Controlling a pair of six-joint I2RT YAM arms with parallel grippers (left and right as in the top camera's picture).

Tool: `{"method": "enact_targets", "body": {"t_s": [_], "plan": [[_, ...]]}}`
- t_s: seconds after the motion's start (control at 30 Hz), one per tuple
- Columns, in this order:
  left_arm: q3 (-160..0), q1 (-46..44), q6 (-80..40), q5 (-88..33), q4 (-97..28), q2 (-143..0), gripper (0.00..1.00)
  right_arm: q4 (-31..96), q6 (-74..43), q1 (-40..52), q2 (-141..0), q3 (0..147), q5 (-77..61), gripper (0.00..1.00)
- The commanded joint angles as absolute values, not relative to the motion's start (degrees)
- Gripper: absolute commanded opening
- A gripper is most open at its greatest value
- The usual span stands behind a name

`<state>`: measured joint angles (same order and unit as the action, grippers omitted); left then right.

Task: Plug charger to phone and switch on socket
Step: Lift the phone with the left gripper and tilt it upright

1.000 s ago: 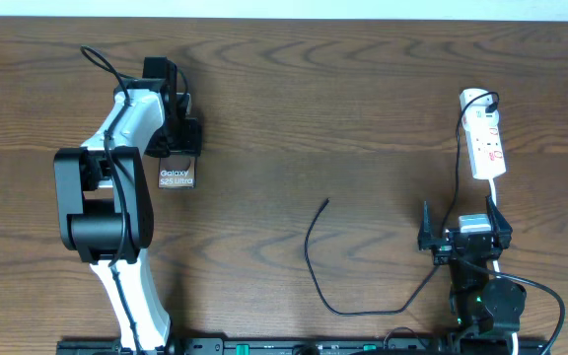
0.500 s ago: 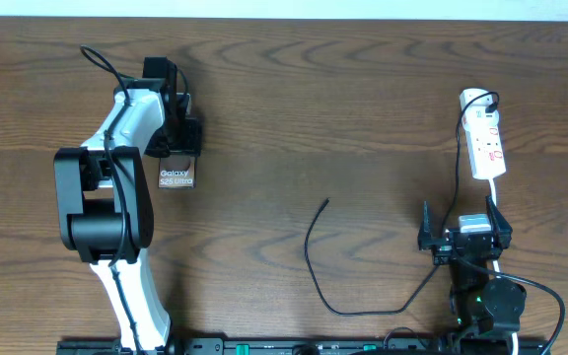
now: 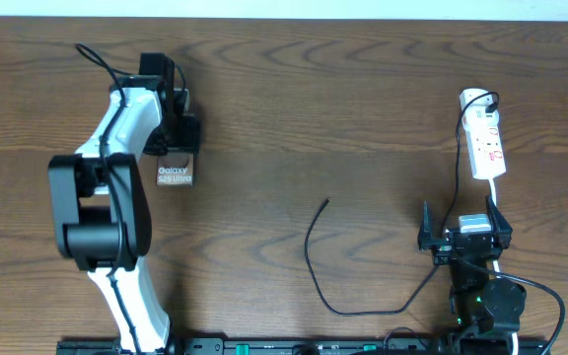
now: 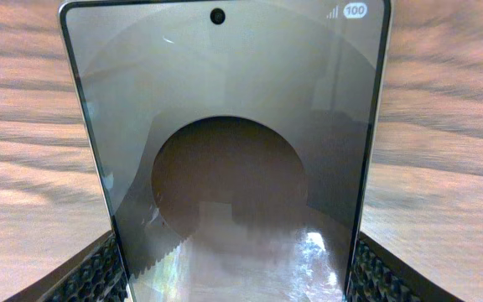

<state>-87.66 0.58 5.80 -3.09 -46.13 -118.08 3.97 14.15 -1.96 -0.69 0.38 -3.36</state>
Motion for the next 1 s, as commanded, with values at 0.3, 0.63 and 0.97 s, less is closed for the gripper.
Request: {"method": "enact_targets", "body": {"t_s": [0.3, 0.63, 0.97], "plan": [[-88.12, 0.54, 2.02, -9.96, -46.41, -106.1, 0.07, 4.25, 14.66, -1.08, -0.32, 0.36, -3.16, 0.99], [-88.12, 1.28, -9.17, -27.75, -46.39, -103.59, 0.07, 4.25, 14.63, -1.08, -0.32, 0.36, -3.16, 0.99], [-88.12, 7.7, -26.35, -54.33, -46.37, -103.59, 0.07, 4.25, 14.66, -1.08, -0.32, 0.36, -3.16, 0.99]]}}
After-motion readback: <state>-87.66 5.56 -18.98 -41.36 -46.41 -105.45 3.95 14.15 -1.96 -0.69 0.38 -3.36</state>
